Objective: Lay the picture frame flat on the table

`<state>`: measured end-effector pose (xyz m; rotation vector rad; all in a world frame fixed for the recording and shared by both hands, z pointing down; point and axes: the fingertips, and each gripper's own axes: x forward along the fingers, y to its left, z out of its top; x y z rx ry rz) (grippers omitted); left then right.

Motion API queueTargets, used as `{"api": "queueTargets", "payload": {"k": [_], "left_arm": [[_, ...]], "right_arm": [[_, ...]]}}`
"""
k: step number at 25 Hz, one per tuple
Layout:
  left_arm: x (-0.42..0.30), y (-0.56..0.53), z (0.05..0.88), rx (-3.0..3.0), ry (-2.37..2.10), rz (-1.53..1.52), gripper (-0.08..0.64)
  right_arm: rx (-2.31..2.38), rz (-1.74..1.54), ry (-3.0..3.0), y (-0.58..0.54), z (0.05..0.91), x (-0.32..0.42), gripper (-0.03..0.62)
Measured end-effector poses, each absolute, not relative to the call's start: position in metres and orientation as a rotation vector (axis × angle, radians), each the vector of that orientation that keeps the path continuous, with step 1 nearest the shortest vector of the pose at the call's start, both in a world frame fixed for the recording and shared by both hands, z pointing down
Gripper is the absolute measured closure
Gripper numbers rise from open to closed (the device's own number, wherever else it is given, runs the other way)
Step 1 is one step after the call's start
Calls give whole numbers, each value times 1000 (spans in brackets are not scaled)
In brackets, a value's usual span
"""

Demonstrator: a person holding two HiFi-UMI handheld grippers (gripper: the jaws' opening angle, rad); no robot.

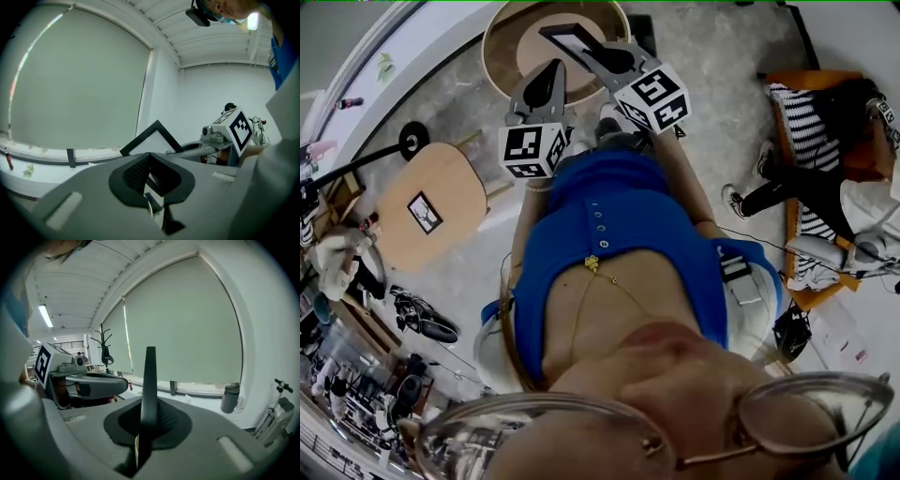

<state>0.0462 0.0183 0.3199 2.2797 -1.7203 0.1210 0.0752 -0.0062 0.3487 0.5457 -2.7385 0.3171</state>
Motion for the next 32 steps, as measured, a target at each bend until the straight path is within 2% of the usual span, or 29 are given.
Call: {"api": "queueTargets", "payload": {"k": [14, 32], "left_arm": [[63, -28, 334, 2186, -1794, 148, 560], [55, -71, 341, 2325, -1594, 201, 560]], "right_arm": [[437, 339, -2777, -59, 353, 85, 580], [664, 399, -2713, -101, 363, 86, 580]]}}
